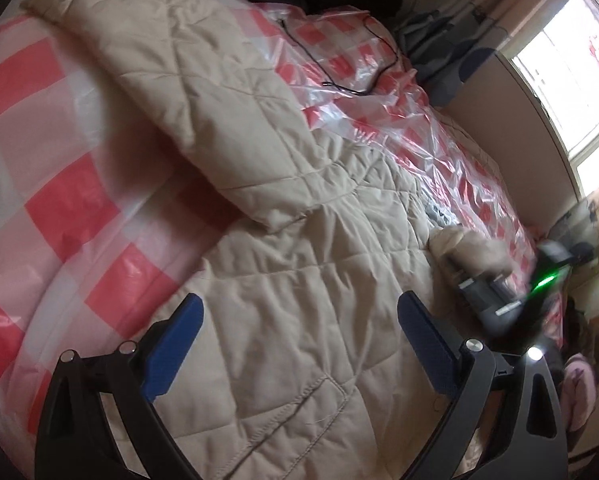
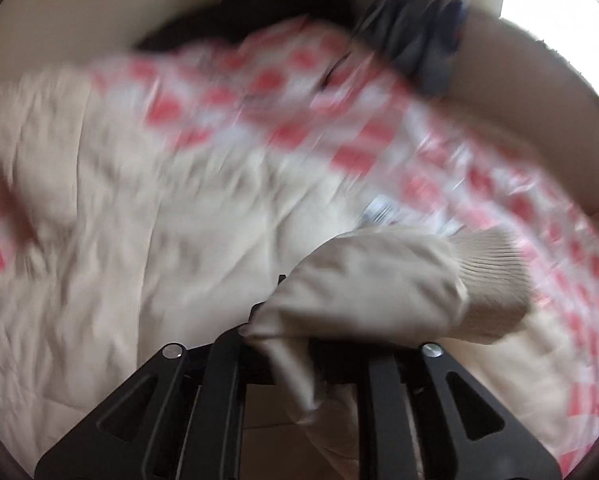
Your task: Fold large clothes
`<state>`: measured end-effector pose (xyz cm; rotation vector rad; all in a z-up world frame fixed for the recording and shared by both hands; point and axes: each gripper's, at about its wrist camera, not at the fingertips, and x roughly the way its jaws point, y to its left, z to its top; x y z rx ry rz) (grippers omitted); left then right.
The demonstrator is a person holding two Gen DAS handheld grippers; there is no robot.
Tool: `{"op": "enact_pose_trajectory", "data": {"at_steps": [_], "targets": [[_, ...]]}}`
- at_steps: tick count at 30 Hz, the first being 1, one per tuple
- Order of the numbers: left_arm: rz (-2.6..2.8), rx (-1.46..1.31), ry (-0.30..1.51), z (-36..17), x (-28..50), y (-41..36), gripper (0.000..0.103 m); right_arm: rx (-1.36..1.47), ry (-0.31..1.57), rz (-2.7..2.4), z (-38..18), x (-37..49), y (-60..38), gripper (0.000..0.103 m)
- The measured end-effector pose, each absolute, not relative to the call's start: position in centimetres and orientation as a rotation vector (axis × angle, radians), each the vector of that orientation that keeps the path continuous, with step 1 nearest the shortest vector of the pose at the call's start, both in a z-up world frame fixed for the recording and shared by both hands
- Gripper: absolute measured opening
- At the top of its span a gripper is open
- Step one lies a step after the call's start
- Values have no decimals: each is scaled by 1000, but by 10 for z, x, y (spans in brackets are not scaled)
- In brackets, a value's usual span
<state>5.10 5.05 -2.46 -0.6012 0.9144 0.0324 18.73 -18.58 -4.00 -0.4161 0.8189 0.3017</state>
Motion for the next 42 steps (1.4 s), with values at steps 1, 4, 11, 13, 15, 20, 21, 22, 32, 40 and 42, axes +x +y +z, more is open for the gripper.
{"op": "enact_pose_trajectory", "data": {"at_steps": [1, 4, 11, 13, 15, 20, 21, 22, 32, 40, 42], "targets": [[34, -620, 918, -25, 50, 56, 93, -432, 842, 294, -49, 187, -183, 22], [40, -651, 918, -24, 47, 68, 93, -341, 851, 348, -39, 178, -190, 45], [25, -703, 928, -24, 47, 73, 93, 80, 919, 520, -5, 177, -234, 83], [23, -703, 928, -23, 46, 73, 93, 184, 964, 535, -2, 174, -243, 86], [21, -708, 928, -23, 46, 74, 93, 281, 962, 537, 2, 167, -257, 86], [19, -713, 928, -23, 45, 75, 93, 506, 830, 442, 15, 154, -303, 87], [19, -713, 928, -22, 45, 75, 93, 540, 809, 398, 17, 157, -310, 87], [19, -713, 927, -22, 45, 75, 93, 575, 795, 350, 17, 163, -317, 89], [20, -724, 932, -22, 45, 80, 93, 541, 810, 525, 26, 216, -235, 93], [25, -729, 939, -23, 45, 82, 93, 428, 772, 561, 33, 211, -197, 96], [19, -736, 941, -23, 46, 83, 93, 454, 828, 523, 15, 218, -202, 96]]}}
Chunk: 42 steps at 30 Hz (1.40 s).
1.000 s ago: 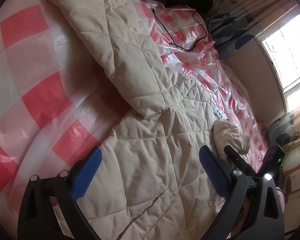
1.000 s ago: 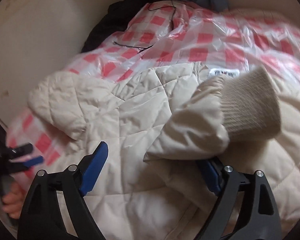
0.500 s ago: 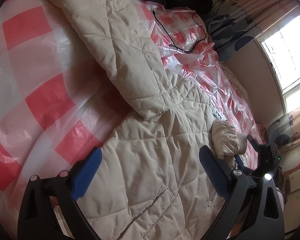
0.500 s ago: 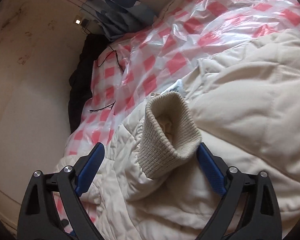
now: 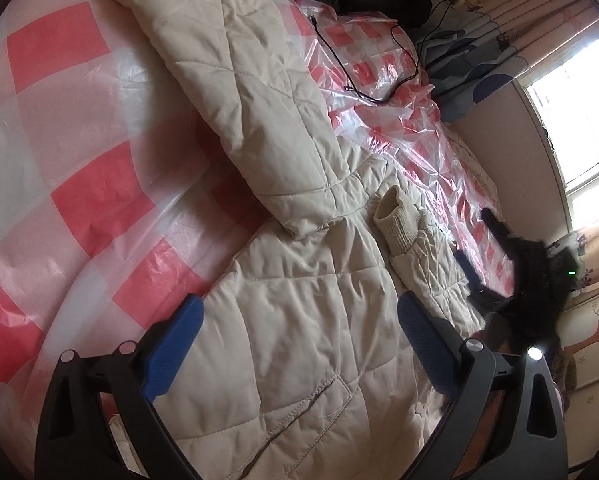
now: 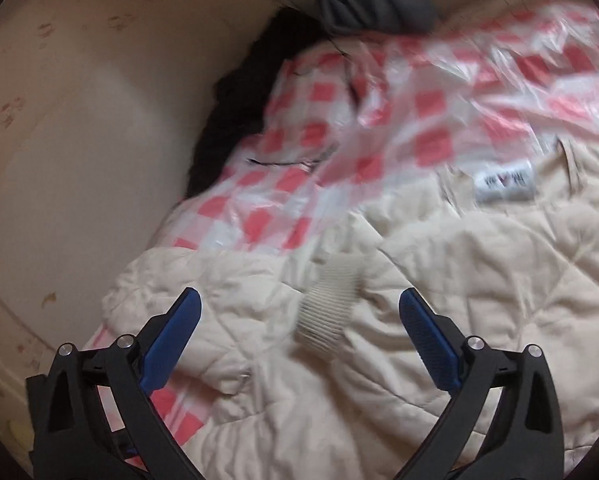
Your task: Fold large clothes
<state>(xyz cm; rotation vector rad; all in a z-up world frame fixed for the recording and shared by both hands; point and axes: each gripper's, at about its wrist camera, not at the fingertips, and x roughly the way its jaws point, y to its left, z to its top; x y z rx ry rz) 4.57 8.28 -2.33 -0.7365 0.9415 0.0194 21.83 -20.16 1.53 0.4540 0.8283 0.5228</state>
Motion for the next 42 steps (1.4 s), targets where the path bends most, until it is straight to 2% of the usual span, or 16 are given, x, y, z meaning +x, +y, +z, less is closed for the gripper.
{"op": "enact_pose_trajectory", "data": {"at_steps": [3, 8, 12, 14, 15, 16, 18, 21, 24, 27, 29, 30, 31, 35, 38, 42], "targets": [[13, -728, 943, -23, 46, 80, 93, 395, 1058, 531, -32, 237, -181, 97], [16, -719, 951, -24, 48, 77, 93, 233, 989, 572, -15, 222, -157, 97], [13, -721, 952, -24, 49, 74, 93, -265, 929, 355, -9, 205, -115, 97], [10, -712, 952, -23, 49, 72, 93, -371, 934, 297, -19, 206, -104, 97], [7, -713, 954, -23, 49, 72, 93, -368, 946, 285, -25, 208, -106, 92], [6, -716, 955, -23, 49, 72, 93, -339, 964, 286, -32, 212, -108, 75], [6, -718, 955, -23, 48, 74, 93, -250, 985, 284, -43, 221, -117, 66], [10, -731, 951, -22, 47, 78, 93, -72, 955, 298, -34, 227, -138, 41], [12, -746, 946, -21, 46, 83, 93, -15, 844, 389, -10, 213, -144, 32], [13, -748, 944, -20, 46, 84, 95, -97, 793, 443, -2, 199, -127, 32], [16, -741, 946, -20, 46, 81, 95, -186, 898, 430, -24, 210, -110, 47], [16, -736, 949, -21, 47, 80, 95, -206, 969, 423, -37, 215, -106, 63], [14, -733, 953, -22, 47, 79, 95, -217, 1029, 419, -50, 220, -104, 64], [8, -720, 950, -20, 47, 76, 95, -60, 909, 499, -8, 197, -128, 66], [13, -682, 933, -14, 47, 70, 95, -26, 733, 400, 36, 162, -173, 82], [-53, -548, 844, 12, 58, 42, 95, 30, 696, 94, 55, 137, -263, 84]]}}
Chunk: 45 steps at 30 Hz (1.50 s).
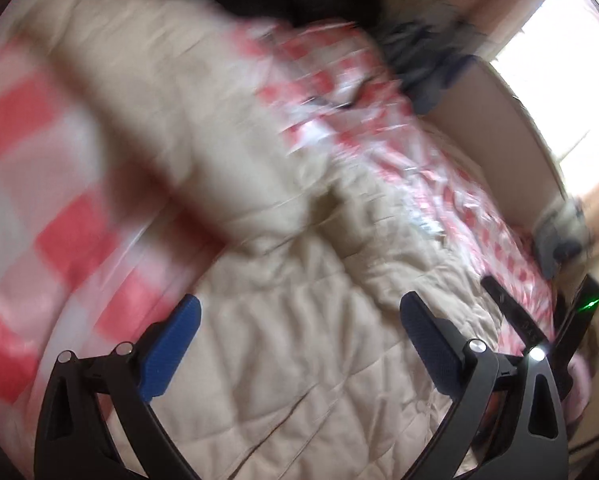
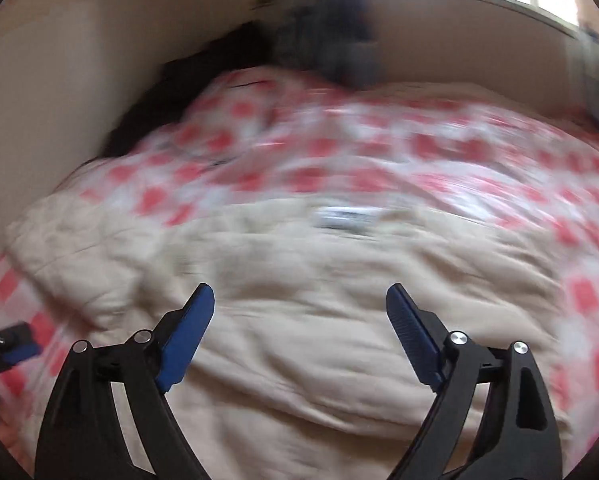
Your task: Fold large clothes
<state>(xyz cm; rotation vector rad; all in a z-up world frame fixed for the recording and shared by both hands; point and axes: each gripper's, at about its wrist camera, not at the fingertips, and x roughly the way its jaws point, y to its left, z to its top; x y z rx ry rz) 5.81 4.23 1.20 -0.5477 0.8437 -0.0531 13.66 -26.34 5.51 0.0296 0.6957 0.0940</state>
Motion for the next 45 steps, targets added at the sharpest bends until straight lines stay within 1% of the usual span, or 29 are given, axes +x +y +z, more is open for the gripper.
{"op": "enact_pose_trajectory", "data": {"at_steps": [3, 5, 9, 10, 11, 12, 14, 15, 16, 18, 19, 22, 25, 26, 27, 28, 29, 32, 33, 35, 37, 40, 45], "targets": [[-162, -438, 806, 32, 95, 2, 95, 150, 695, -70, 50, 116, -332, 85], [-186, -351, 782, 35, 124, -29, 95, 200, 737, -120, 34, 115, -363, 85], [-169, -135, 830, 2, 178, -83, 96, 221, 880, -110, -19, 120, -385, 86], [-113, -24, 906, -22, 195, -93, 96, 200, 899, -106, -24, 121, -384, 87], [-70, 31, 999, -46, 208, -96, 96, 176, 910, -104, -23, 124, -382, 87], [-63, 26, 1057, -65, 216, -93, 97, 190, 894, -94, -18, 122, -384, 87], [-55, 12, 1019, -74, 212, -86, 97, 255, 778, -71, 0, 110, -386, 87], [-47, 23, 1006, -74, 210, -87, 97, 242, 752, -88, 5, 108, -387, 90], [-38, 33, 994, -75, 208, -89, 97, 228, 760, -95, 3, 110, -387, 96], [-26, 53, 981, -77, 207, -93, 98, 197, 915, -100, -33, 128, -393, 96], [-19, 66, 977, -79, 207, -97, 98, 174, 926, -93, -39, 131, -393, 96], [-8, 91, 977, -79, 207, -97, 98, 143, 925, -122, -25, 127, -387, 96], [-42, 67, 996, -72, 207, -89, 97, 172, 813, -137, -1, 108, -378, 96], [-63, 55, 1006, -66, 205, -84, 97, 171, 805, -142, 1, 108, -377, 96], [-67, 39, 1004, -60, 202, -78, 97, 175, 840, -143, -5, 114, -377, 96], [-64, -1, 976, -44, 194, -65, 97, 188, 949, -134, -25, 123, -381, 96], [-69, -44, 938, -28, 184, -50, 97, 172, 958, -126, -33, 124, -381, 96], [-74, -184, 822, 32, 145, 21, 97, 214, 887, -134, -7, 117, -382, 96], [-68, -215, 800, 43, 137, 39, 97, 240, 828, -138, 9, 109, -381, 96], [-27, -328, 757, 67, 114, 103, 97, 237, 749, -127, 29, 86, -371, 96], [38, -477, 739, 77, 99, 174, 97, 227, 671, -90, 45, 70, -354, 96], [136, -643, 704, 80, 85, 258, 97, 199, 629, -12, 56, 63, -324, 96], [230, -906, 654, 68, 78, 339, 97, 169, 672, 24, 48, 69, -309, 96]]}}
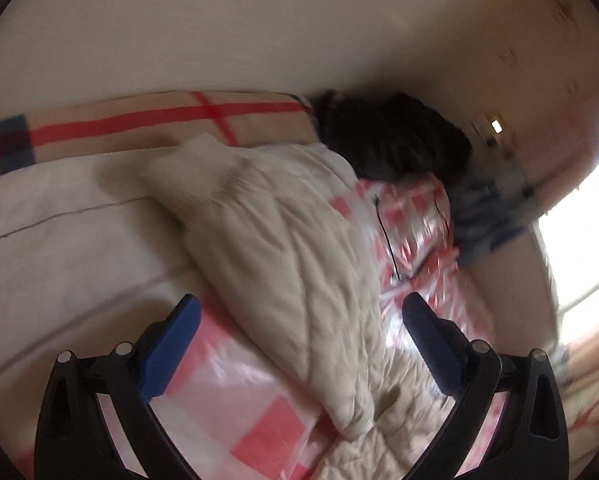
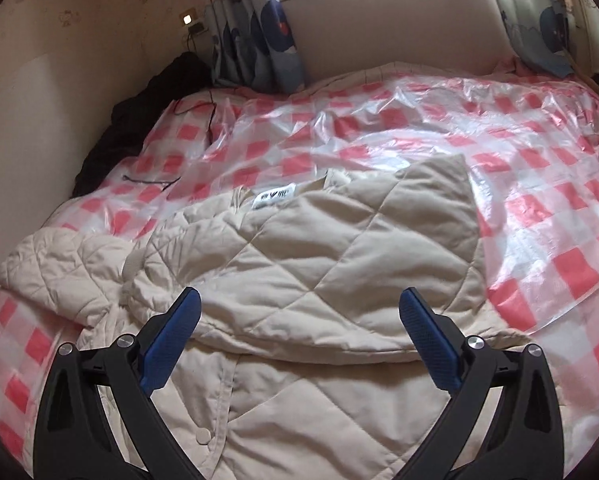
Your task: Fold large clothes
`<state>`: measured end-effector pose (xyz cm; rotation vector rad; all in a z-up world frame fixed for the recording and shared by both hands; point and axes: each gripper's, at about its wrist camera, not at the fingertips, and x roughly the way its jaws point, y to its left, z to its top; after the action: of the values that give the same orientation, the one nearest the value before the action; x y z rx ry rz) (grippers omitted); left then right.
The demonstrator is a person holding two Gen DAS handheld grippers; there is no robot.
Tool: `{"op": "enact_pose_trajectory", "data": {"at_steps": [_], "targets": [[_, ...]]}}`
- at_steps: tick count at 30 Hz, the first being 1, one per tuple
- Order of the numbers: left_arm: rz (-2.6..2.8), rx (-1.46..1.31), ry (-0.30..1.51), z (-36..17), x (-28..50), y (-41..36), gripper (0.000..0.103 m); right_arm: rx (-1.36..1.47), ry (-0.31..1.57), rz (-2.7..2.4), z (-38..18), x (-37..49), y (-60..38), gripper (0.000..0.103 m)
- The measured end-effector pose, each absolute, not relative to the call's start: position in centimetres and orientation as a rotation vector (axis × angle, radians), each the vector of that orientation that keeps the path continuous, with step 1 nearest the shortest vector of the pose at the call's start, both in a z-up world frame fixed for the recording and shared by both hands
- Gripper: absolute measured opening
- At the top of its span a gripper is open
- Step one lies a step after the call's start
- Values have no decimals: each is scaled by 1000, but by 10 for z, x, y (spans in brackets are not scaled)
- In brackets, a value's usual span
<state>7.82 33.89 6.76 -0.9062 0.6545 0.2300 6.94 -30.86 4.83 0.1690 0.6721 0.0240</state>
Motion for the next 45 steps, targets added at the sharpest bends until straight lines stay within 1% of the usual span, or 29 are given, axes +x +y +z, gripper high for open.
{"op": "enact_pose_trajectory", "data": {"at_steps": [4, 10, 13, 14, 15, 16, 17, 18, 20, 22, 24, 26, 27, 29, 31, 33, 35, 38, 40, 45], "targets": [[302, -974, 644, 60, 87, 362, 97, 166, 694, 8, 36, 72, -309, 96], [396, -959, 648, 58, 115, 367, 97, 165, 758, -44, 13, 87, -318, 96], [405, -960, 642, 57, 123, 367, 97, 77, 884, -93, -11, 105, -313, 96], [400, -964, 632, 57, 124, 367, 88, 57, 932, -96, -22, 111, -311, 96], [392, -973, 626, 57, 123, 366, 67, 50, 949, -98, -27, 114, -311, 96], [362, -1005, 629, 53, 124, 367, 54, 53, 942, -102, -25, 114, -311, 96], [341, -1032, 637, 50, 125, 370, 33, 59, 922, -104, -20, 113, -311, 96], [317, -1050, 633, 48, 124, 371, 31, 72, 875, -92, -12, 111, -310, 96], [315, -1039, 624, 48, 124, 371, 29, 95, 777, -61, 7, 112, -301, 96], [302, -1025, 624, 49, 124, 370, 28, 82, 735, 19, 22, 124, -274, 96], [292, -1013, 627, 50, 125, 369, 27, 11, 754, 103, 30, 152, -230, 96], [278, -1006, 624, 53, 126, 369, 27, -89, 827, 134, 25, 186, -188, 96], [270, -1003, 621, 54, 125, 368, 26, -143, 849, 139, 19, 200, -168, 96], [247, -985, 613, 60, 125, 366, 26, -227, 946, 115, -12, 229, -135, 96], [234, -975, 609, 65, 124, 364, 26, -303, 1077, 71, -61, 248, -113, 96], [219, -971, 606, 70, 124, 362, 26, -289, 1059, 72, -63, 250, -113, 96], [202, -954, 601, 78, 125, 358, 25, -230, 1058, 110, -49, 245, -124, 96], [156, -922, 582, 94, 125, 348, 23, -175, 959, 127, -20, 213, -152, 96], [116, -891, 566, 109, 123, 335, 23, -136, 932, 126, -10, 189, -177, 96], [24, -837, 534, 144, 122, 300, 22, -67, 936, -2, -16, 134, -240, 96]]}}
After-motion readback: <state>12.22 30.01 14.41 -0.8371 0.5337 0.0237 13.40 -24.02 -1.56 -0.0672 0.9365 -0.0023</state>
